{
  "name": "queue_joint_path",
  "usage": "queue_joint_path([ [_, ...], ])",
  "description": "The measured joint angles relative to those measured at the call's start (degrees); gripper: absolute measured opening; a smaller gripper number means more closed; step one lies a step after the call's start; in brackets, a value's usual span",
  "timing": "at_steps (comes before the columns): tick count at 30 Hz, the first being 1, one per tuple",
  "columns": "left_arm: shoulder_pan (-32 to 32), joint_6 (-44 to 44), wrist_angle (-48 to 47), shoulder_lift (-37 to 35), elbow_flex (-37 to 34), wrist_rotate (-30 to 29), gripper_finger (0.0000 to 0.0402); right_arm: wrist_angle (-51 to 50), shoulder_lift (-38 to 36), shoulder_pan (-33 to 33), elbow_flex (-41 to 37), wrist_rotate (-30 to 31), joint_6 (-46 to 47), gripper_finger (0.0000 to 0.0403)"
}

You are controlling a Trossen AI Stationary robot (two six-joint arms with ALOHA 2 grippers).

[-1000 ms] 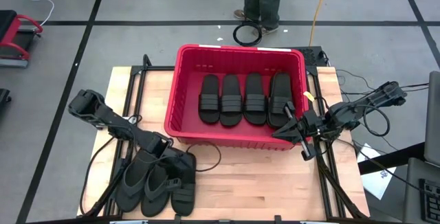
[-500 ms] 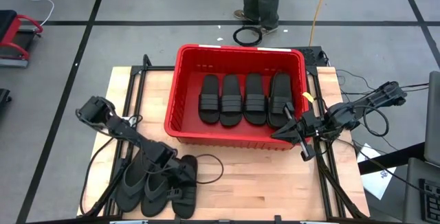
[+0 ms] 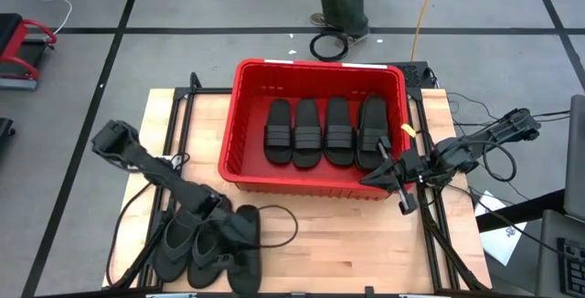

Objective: Pick and place slides into bin
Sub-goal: Put the black slipper into the red organizer bin

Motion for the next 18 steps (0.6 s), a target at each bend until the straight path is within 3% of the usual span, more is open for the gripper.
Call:
queue_joint_path([
  [5,-2.72,3.57,-16.02,-5.7,11.83,-6.27,0.0003,-1.43,0.02,0.0,0.0,0.01,-2.74,0.0],
  [11,-4.88,8.58,-40.72,-6.04,31.18,-12.31,0.0002,-2.52,0.0,0.0,0.0,0.0,-3.45,0.0],
  [14,-4.63,9.49,-51.69,-6.17,40.02,-21.87,0.0002,-3.2,0.0,0.0,0.0,0.0,-3.64,0.0],
  [18,-4.28,11.51,-62.46,-6.2,48.8,-39.9,0.0001,-4.19,0.02,0.0,0.0,0.0,-3.62,0.0],
])
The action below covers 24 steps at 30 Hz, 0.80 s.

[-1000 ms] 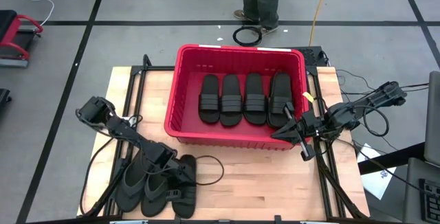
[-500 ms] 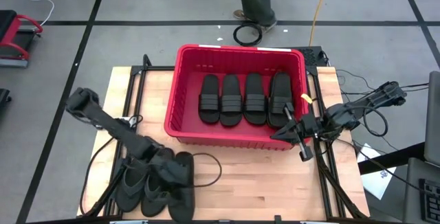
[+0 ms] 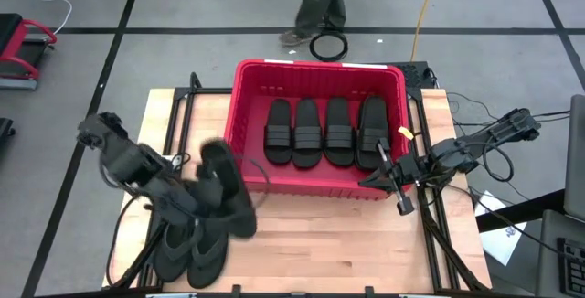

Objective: Pick and place slides into bin
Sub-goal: Put the black slipper into the red organizer bin

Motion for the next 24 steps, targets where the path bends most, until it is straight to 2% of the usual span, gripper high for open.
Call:
queue_joint_path([
  [2,0.91,1.81,-0.54,0.0,3.31,-6.53,0.0001,0.0,-0.03,0.0,0.0,0.0,0.0,0.0],
  [5,3.84,6.43,0.66,0.02,6.55,-11.78,0.0001,0.03,-0.13,0.0,0.0,0.0,0.0,0.0],
  [7,7.04,8.89,3.07,0.05,7.9,-13.09,0.0001,0.03,-0.13,-0.17,0.0,0.02,0.0,0.0],
  [10,13.69,13.59,8.75,0.0,8.11,-11.61,0.0001,0.05,-0.13,-1.26,0.0,0.09,-0.03,0.0],
  [13,21.45,18.03,12.02,0.15,8.09,-5.83,0.0001,0.14,-0.14,-2.98,0.0,2.61,-0.52,0.0],
  [15,27.32,20.8,13.53,0.19,8.1,0.86,0.0001,0.41,-0.46,-4.08,-0.02,5.54,-1.35,0.0],
  [18,36.84,25.46,12.89,1.49,8.2,13.96,0.0001,2.12,-1.11,-6.32,-0.02,9.03,-1.84,0.0],
  [24,50.97,39.61,13.5,6.31,8.11,30.05,0.0001,3.67,-1.79,-10.13,-0.02,11.02,0.16,0.0],
])
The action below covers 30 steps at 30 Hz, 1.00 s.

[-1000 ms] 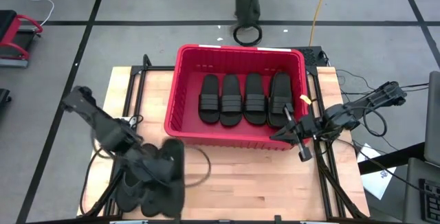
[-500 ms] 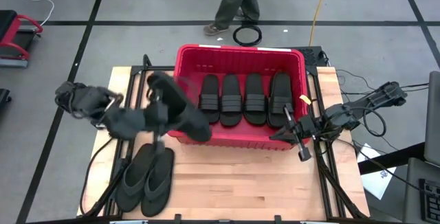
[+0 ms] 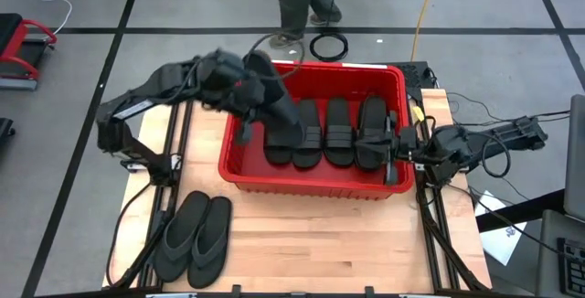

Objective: Pick and place slides into bin
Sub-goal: Put the black slipper into the red organizer bin

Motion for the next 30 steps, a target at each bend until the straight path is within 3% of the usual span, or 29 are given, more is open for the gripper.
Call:
queue_joint_path([
  [3,4.84,6.83,1.14,3.99,0.0,5.13,0.0001,0.0,-0.11,-0.96,0.0,0.0,3.23,0.0],
  [7,8.27,9.58,6.67,10.76,0.79,9.65,0.0002,-0.26,-0.13,-1.55,0.0,0.09,5.16,0.0],
  [13,7.76,9.79,4.09,22.89,12.55,12.8,0.0003,-0.43,-0.24,-3.88,0.0,4.88,2.88,0.0],
  [18,6.7,12.34,-0.66,26.33,21.34,14.11,0.0004,-2.32,-1.77,-7.38,0.09,5.41,-0.11,0.0],
  [24,6.81,13.51,-6.59,27.02,21.94,13.96,0.0004,-24.53,1.16,-15.01,11.72,-5.85,0.58,0.0015],
  [30,6.3,18.38,-13.32,26.83,21.94,10.78,0.0005,-39.03,11.18,-24.42,26.1,-15.37,-7.37,0.0084],
])
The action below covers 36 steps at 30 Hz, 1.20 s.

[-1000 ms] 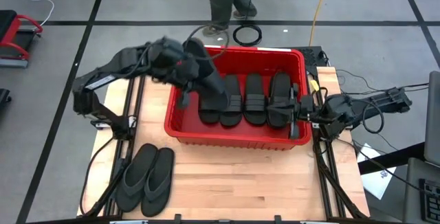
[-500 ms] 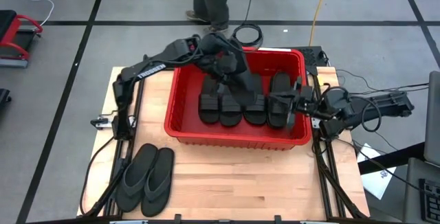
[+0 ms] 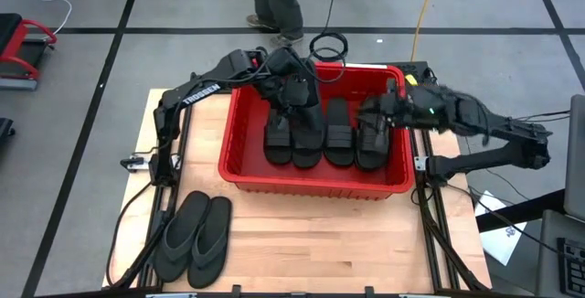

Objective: Pick and place slides into bin
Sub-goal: Put the black slipper into the red organizer bin

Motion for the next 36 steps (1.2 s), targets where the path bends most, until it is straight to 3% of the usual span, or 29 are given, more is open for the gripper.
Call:
queue_joint_path([
  [6,-0.98,1.75,-0.63,-0.09,0.0,-0.56,0.0005,-2.35,7.89,-7.31,6.87,-16.74,-5.84,0.0149],
  [13,-2.5,4.52,-2.52,-0.05,0.0,-1.11,0.0005,-1.18,14.57,-10.76,9.01,-27.69,-13.32,0.0158],
  [27,-1.01,8.34,-6.55,0.43,0.0,-1.15,0.0005,0.04,21.05,-10.0,12.66,-33.33,-24.58,0.0155],
  [36,-0.41,5.89,-5.74,2.4,-0.02,1.84,0.0005,2.14,24.24,-7.88,12.68,-25.13,-31.39,0.0155],
])
